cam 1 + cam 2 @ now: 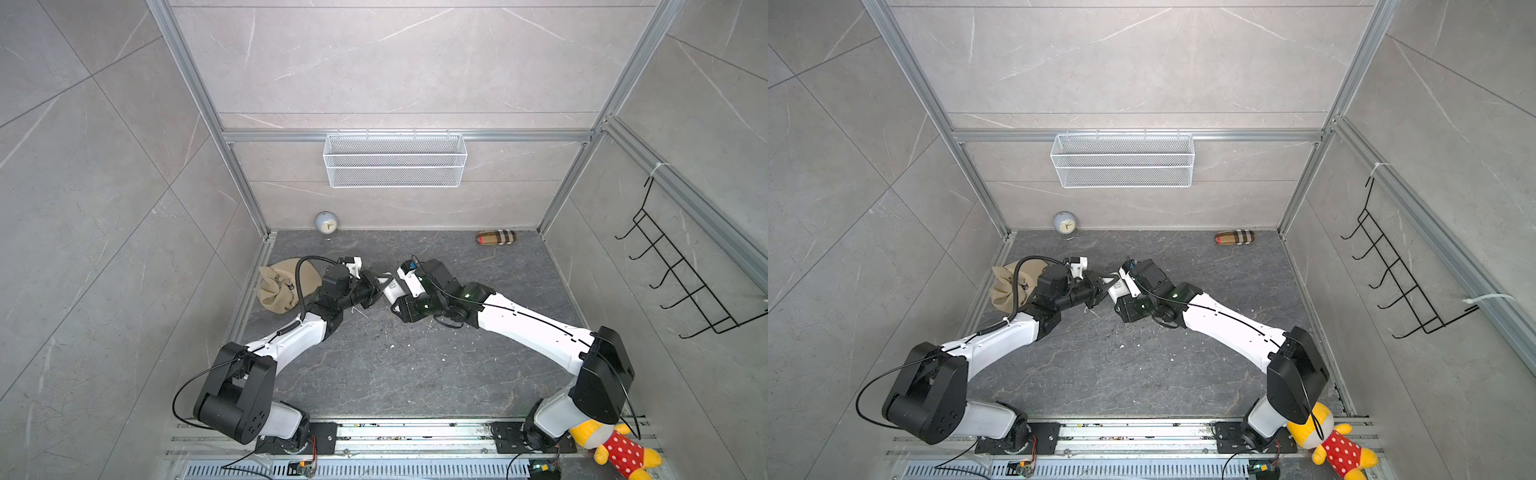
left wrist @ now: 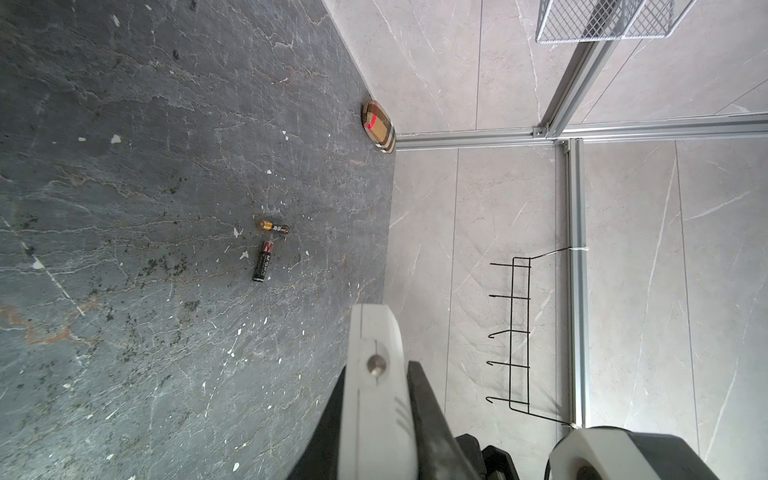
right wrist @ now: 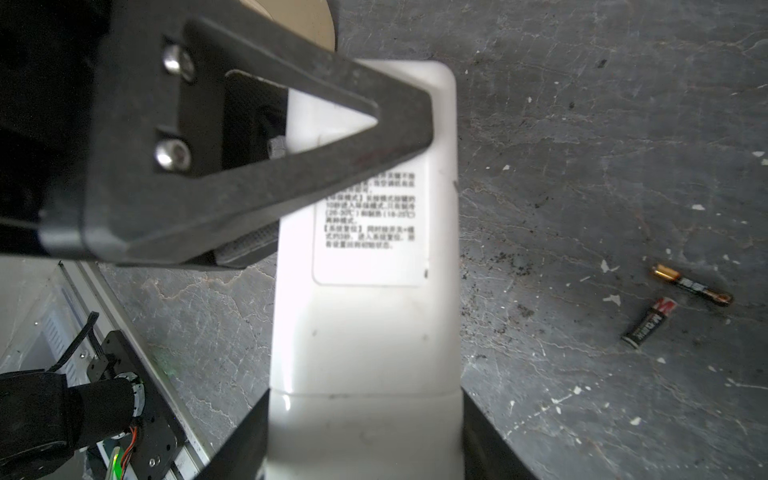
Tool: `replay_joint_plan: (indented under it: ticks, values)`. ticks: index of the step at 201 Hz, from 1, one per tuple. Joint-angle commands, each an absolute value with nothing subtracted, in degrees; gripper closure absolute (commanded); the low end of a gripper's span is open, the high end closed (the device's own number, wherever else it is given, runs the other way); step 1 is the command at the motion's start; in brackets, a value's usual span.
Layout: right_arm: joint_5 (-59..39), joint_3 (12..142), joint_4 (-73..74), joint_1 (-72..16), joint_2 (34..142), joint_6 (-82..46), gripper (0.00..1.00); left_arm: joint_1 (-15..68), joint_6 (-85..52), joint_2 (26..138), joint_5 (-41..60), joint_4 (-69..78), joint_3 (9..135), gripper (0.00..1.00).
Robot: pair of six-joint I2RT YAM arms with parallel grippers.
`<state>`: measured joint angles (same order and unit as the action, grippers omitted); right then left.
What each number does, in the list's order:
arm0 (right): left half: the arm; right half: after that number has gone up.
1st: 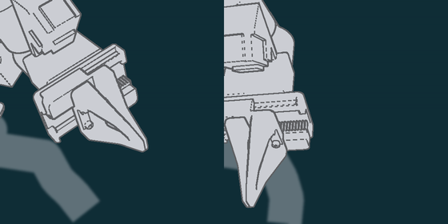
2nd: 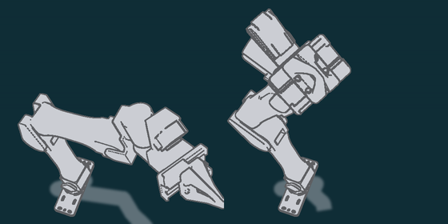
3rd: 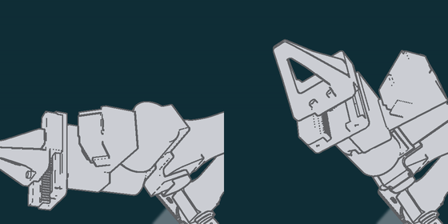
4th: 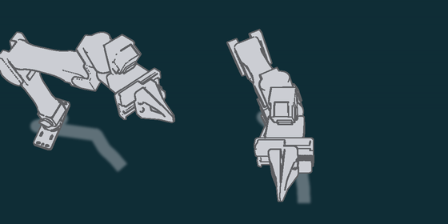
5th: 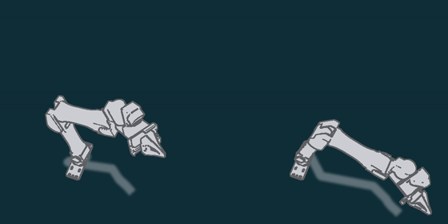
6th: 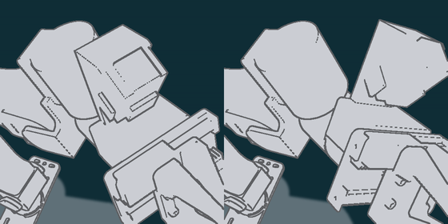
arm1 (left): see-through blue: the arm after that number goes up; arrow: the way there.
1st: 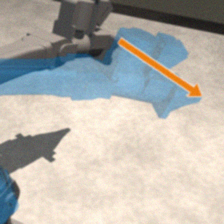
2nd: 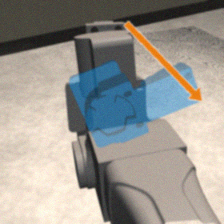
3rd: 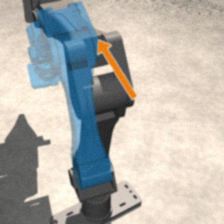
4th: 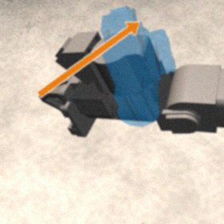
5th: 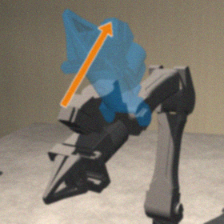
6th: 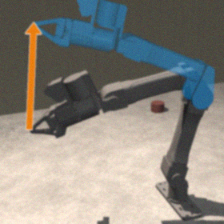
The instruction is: Load the batteries into the remote control
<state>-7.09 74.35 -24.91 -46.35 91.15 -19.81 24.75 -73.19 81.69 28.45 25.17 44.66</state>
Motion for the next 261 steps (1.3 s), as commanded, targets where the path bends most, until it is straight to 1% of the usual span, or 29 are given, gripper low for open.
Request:
replay_joint_plan:
  ticks: [1,15,33,49,58,83,98,110,120,141,154,176,189,205,237,261]
  values:
    - [-7.6,76.8,-24.9,-46.6,91.9,-20.5,0.38,24.6,-72.1,80.5,28.2,27.0,44.9,0.93]
    - [-8.7,77.1,-24.5,-46.5,92.2,-21.0,0.32,24.3,-72.0,80.0,27.5,27.1,44.3,0.94]
    - [-10.5,77.3,-23.6,-46.6,92.3,-21.7,0.18,23.3,-72.2,79.5,27.3,27.3,43.3,0.95]
    - [-11.6,77.8,-23.2,-46.5,93.0,-22.1,0.09,21.9,-72.7,79.7,27.4,28.8,42.3,0.95]
    - [-11.5,78.3,-23.6,-46.6,93.4,-22.4,0.06,20.9,-73.2,80.4,27.6,30.5,41.7,0.96]
    - [-9.0,78.2,-23.1,-45.9,93.8,-26.0,0.03,18.5,-75.1,83.9,27.0,38.6,39.5,0.97]
    - [-6.8,77.1,-22.5,-45.2,93.5,-30.8,0.03,17.7,-76.8,86.6,25.2,45.6,37.7,0.97]
    - [-6.7,74.1,-18.9,-44.4,92.7,-36.0,0.03,17.7,-77.6,88.6,23.5,50.8,36.4,0.98]
    - [-7.6,70.1,-13.3,-43.4,91.6,-41.1,0.03,17.7,-78.4,90.2,21.3,54.7,35.3,0.97]
    - [-11.5,61.7,3.3,-41.4,90.6,-52.9,0.04,17.8,-80.2,94.1,17.8,63.2,33.0,0.97]
    - [-13.5,59.0,11.4,-41.0,92.5,-57.8,0.05,17.8,-81.3,96.9,16.4,68.4,32.1,0.97]
    - [-14.4,59.7,14.3,-41.1,97.6,-63.3,0.06,17.8,-83.4,102.5,16.2,75.6,31.8,0.96]
    - [-13.9,58.3,18.7,-41.1,99.7,-66.2,0.08,17.8,-85.2,105.8,15.9,80.8,31.9,0.96]
    - [-13.5,57.3,23.0,-41.0,101.8,-68.3,0.13,18.1,-85.3,107.0,15.8,81.0,32.2,0.96]
    - [-14.3,59.8,24.0,-41.0,106.4,-70.5,0.19,18.4,-83.0,105.3,11.9,81.0,29.3,0.96]
    - [-13.7,59.6,27.5,-41.1,109.3,-73.6,0.25,18.5,-83.0,105.1,9.9,81.0,28.4,0.99]
